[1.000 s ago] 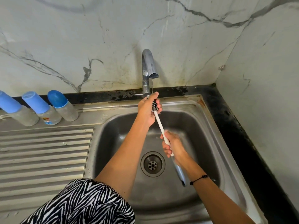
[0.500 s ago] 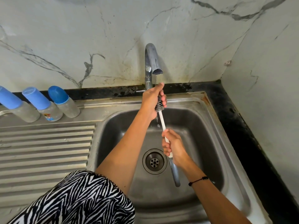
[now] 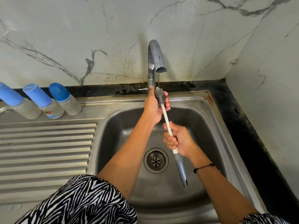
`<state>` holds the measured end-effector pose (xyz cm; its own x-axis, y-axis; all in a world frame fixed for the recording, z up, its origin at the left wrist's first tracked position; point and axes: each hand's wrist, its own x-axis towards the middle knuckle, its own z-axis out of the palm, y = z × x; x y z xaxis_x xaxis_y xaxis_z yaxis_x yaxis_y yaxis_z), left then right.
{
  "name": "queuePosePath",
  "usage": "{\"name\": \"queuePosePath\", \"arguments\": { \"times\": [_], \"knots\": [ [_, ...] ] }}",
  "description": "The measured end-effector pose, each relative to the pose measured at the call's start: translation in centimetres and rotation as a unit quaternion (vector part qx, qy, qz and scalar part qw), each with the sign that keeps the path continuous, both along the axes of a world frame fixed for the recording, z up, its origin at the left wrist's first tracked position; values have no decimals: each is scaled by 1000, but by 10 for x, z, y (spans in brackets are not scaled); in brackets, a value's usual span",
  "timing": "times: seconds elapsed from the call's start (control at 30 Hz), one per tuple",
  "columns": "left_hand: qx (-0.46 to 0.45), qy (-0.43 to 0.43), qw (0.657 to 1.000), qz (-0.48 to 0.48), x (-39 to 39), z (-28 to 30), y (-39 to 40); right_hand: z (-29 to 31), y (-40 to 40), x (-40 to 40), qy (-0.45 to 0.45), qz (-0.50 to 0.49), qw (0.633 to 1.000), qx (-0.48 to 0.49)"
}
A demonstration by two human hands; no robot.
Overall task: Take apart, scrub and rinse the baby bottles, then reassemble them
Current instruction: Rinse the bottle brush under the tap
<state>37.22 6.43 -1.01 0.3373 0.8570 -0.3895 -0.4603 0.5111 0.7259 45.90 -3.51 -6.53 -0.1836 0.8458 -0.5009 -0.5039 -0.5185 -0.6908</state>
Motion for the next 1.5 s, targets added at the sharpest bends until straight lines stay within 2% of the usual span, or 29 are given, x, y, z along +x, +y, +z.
{"name": "queuePosePath", "arguments": {
  "times": [0.03,0.1,0.27,0.47,0.57,0.63,0.73,0.83,0.93,1.03,1.1,1.2,1.27,1.4,1.5],
  "knots": [
    [-8,-13,1000,5,-2,0,1,-2,-1,1,35,11,999,-3],
    [-11,-29,999,10,-6,1,3,-5,-3,0,45,22,999,3],
    [34,1,999,20,-7,-1,7,-6,0,-10,-123,-7,992,19],
    [11,-25,1000,5,-13,-4,7,5,6,-10,-132,1,990,-45],
    [-1,-14,999,51,-7,-2,8,1,4,-17,-165,-43,985,15],
    [-5,20,995,102,-2,-2,12,-5,1,-20,-248,-88,961,84],
    [-6,33,994,109,2,-4,12,-14,0,-21,-321,-160,927,108],
    [2,8,998,57,2,-2,10,-9,1,-22,-284,-181,937,95],
    [10,-6,1000,6,0,1,11,-4,3,-20,-199,-163,964,71],
    [-12,-45,998,-38,-1,1,10,-1,3,-14,-84,-121,988,51],
    [-30,-70,995,-71,0,0,8,0,2,-9,-53,-79,994,49],
    [-26,-72,993,-84,2,-1,5,-3,2,-8,-95,-59,992,52],
    [-18,-52,997,-52,6,0,4,-6,1,-11,-147,-82,984,53],
    [20,5,1000,21,8,5,7,-16,-3,-16,-303,-123,941,90],
    [21,-2,1000,3,4,8,8,-13,-3,-16,-275,-147,945,98]
  ]
}}
